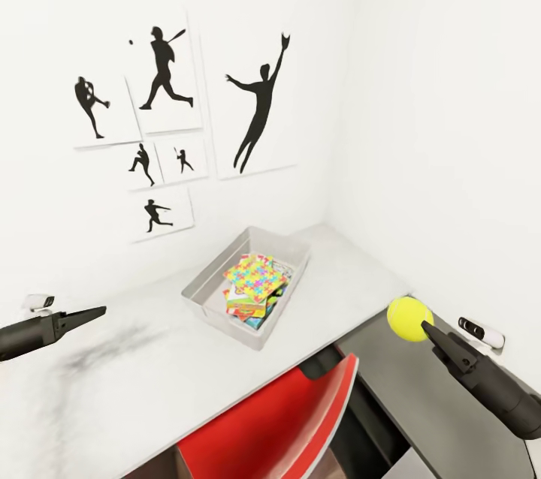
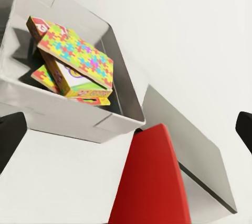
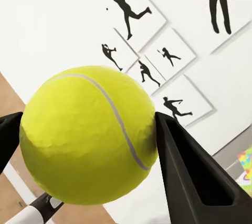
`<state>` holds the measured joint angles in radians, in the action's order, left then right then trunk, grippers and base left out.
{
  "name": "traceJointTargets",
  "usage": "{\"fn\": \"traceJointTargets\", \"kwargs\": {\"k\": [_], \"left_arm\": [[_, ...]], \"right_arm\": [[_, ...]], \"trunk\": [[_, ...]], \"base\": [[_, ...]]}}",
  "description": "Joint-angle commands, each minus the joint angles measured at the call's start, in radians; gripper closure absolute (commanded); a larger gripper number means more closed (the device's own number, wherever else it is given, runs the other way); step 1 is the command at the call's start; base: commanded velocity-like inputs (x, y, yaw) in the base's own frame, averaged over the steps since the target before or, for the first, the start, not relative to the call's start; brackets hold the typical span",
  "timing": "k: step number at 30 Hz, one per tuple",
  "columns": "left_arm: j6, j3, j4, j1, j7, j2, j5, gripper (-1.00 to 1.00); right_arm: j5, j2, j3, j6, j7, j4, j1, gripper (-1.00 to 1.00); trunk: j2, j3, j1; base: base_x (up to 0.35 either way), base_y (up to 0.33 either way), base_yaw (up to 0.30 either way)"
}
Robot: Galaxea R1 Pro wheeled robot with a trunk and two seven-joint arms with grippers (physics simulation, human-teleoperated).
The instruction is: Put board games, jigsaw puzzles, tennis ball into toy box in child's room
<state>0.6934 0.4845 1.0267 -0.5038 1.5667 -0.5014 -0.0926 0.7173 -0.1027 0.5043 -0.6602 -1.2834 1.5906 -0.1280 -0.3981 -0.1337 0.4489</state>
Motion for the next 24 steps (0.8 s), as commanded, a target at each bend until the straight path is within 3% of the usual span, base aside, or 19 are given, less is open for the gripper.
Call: {"fn": "traceJointTargets", "kwargs": {"k": [1, 14, 24], "left_arm": [[0.011, 0.000, 0.000, -0.001, 0.004, 0.000, 0.001, -1.00], [0.010, -0.001, 0.000, -0.001, 0.004, 0.000, 0.001, -1.00], [0.009, -0.001, 0.000, -0.001, 0.004, 0.000, 0.001, -1.00]], "right_arm": [[0.005, 0.000, 0.000, -0.013, -0.002, 0.000, -0.001, 1.00], [0.005, -0.001, 0.000, -0.013, -0.002, 0.000, -0.001, 1.00], [0.005, -0.002, 0.000, -0.013, -0.001, 0.000, -0.001, 1.00]], "trunk": [[-0.002, 0.000, 0.001], [-0.002, 0.021, 0.001], [-0.002, 0.023, 0.001]], "base": [[0.233, 0.107, 0.000], [0.135, -0.004, 0.000], [0.090, -0.008, 0.000]]}}
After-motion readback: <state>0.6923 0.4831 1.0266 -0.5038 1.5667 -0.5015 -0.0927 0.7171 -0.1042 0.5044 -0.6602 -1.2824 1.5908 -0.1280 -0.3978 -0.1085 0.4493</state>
